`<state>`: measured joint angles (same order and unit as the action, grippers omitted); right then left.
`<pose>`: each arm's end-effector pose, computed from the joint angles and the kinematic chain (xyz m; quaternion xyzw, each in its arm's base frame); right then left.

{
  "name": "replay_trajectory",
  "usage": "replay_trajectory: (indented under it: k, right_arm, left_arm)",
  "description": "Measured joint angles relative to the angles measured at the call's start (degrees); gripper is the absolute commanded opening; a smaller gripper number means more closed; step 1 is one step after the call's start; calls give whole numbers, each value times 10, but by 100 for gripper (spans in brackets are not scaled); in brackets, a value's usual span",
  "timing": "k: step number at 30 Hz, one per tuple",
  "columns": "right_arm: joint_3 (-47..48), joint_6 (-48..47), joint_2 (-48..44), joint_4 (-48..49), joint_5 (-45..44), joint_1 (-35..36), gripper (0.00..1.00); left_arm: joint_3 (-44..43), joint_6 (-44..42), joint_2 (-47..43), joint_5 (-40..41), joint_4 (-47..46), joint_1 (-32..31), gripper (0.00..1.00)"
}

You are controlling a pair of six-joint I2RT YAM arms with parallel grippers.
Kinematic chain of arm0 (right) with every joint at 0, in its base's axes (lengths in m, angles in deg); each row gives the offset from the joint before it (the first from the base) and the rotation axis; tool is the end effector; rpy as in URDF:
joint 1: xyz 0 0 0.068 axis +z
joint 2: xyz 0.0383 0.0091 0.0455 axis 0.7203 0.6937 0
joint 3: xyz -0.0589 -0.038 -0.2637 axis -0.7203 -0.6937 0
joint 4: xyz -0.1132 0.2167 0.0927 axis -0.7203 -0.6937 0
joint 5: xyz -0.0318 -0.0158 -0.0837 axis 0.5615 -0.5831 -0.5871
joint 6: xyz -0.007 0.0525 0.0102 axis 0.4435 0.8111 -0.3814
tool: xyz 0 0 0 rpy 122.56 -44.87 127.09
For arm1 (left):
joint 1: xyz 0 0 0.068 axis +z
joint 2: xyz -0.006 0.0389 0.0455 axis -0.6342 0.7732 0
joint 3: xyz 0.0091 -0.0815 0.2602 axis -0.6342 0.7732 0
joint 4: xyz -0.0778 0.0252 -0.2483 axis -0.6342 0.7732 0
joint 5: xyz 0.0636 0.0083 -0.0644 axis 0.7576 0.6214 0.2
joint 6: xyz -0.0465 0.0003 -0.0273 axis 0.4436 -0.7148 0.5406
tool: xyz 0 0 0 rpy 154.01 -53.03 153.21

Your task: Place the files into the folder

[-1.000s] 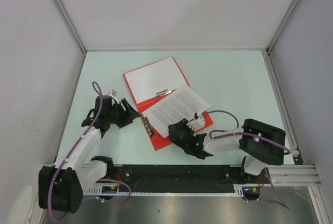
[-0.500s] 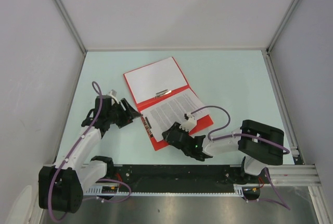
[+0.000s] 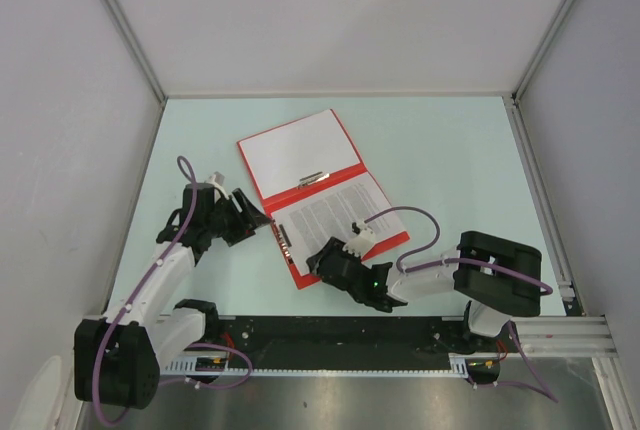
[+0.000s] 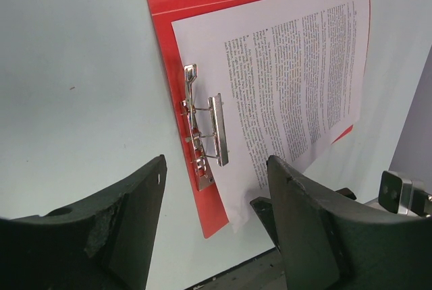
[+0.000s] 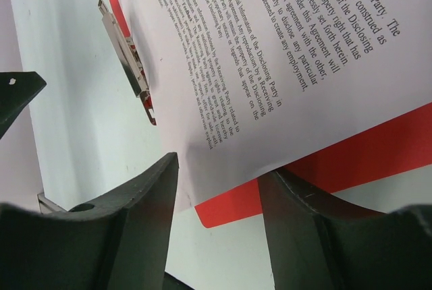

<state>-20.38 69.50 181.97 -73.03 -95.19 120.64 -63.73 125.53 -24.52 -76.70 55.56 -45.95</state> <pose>0.0993 0.2861 0.1331 0.1580 0.8667 0.3270 0.3420 0.1905 -0.0343 0.2030 -0.1992 0.8925 -0.2957 0.2761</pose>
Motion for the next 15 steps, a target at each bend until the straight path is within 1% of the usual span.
replay_trajectory:
  k: [4, 7, 8, 10, 11, 15]
  right_arm:
    - [1, 0, 0, 0, 3, 2, 57]
    - [2, 2, 0, 1, 10, 3, 61]
    - [3, 2, 0, 0, 13, 3, 68]
    - [5, 4, -1, 3, 19, 4, 72]
    - [7, 3, -3, 2, 23, 4, 77]
    - [10, -4, -5, 10, 50, 4, 82]
  left_arm:
    - [0, 0, 0, 0, 0, 0, 68]
    - [0, 0, 0, -2, 0, 0, 72]
    - [0, -1, 0, -5, 0, 0, 73]
    - [0, -2, 0, -9, -1, 0, 78]
    - [0, -3, 0, -10, -1, 0, 79]
    - [0, -11, 0, -15, -7, 0, 81]
